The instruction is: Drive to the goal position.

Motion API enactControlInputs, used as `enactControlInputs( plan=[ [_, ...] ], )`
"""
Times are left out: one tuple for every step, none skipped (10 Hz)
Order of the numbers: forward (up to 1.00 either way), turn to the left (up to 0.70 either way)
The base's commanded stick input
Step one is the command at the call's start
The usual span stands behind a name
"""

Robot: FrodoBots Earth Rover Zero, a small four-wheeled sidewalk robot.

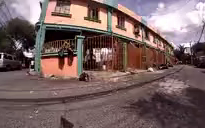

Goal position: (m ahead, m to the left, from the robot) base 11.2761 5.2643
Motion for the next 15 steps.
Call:
enactControlInputs(
  plan=[
    [0.70,0.27],
    [0.70,0.27],
    [0.70,0.27],
    [0.70,0.27],
    [0.70,0.27],
    [0.70,0.27],
    [0.70,0.27],
    [0.70,0.27],
    [0.70,0.27],
    [0.70,0.27],
    [0.70,0.27],
    [0.70,0.27],
    [0.70,0.27],
    [0.70,0.27],
    [0.70,0.27]
  ],
)
